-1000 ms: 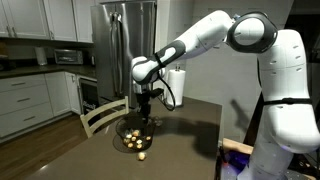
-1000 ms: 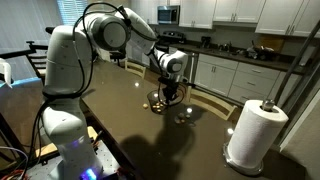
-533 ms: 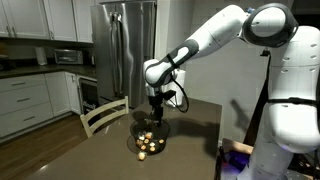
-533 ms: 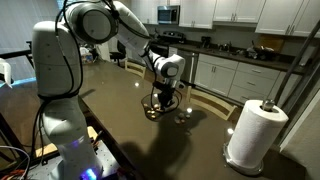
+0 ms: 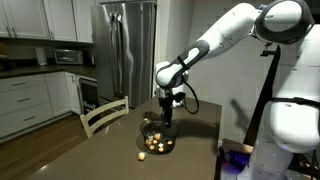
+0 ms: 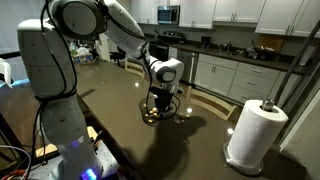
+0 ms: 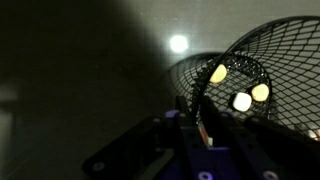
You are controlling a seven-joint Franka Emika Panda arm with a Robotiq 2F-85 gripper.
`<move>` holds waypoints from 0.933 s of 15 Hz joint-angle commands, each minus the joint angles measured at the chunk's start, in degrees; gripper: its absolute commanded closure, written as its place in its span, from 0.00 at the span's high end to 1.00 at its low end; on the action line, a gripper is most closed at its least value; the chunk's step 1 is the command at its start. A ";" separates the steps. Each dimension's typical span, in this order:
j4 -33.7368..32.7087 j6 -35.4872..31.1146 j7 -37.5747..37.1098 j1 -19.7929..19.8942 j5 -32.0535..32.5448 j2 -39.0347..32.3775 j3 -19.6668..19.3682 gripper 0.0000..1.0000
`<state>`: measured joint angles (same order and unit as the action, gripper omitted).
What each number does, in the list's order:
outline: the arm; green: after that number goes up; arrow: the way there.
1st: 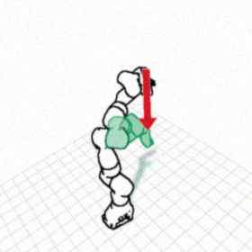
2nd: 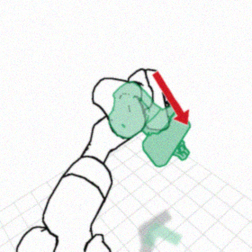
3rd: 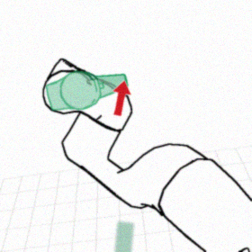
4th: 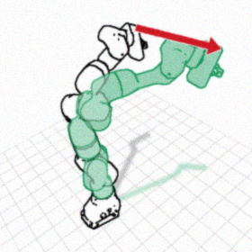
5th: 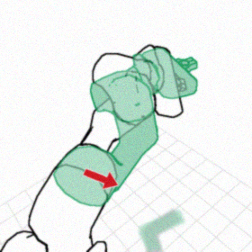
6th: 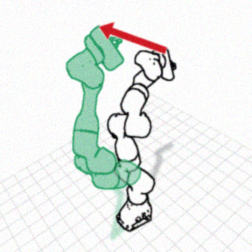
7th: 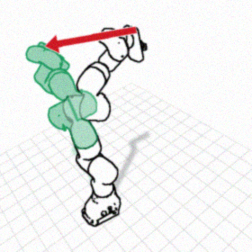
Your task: Move the black basket to the centre of the table
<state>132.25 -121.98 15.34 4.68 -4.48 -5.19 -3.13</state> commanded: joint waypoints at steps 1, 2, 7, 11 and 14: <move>2.79 -1.49 2.55 0.28 -1.05 2.07 -0.09 0.50; 2.78 -1.24 2.54 0.17 -1.03 2.08 -0.02 0.56; 2.22 0.03 0.75 -1.10 0.45 3.21 0.81 0.88; 1.77 0.10 -2.52 -2.99 2.46 5.75 2.29 1.00; 1.32 -0.44 -5.80 -4.53 3.89 7.44 3.43 1.00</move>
<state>133.22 -122.01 13.53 1.39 -3.01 -0.34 -0.67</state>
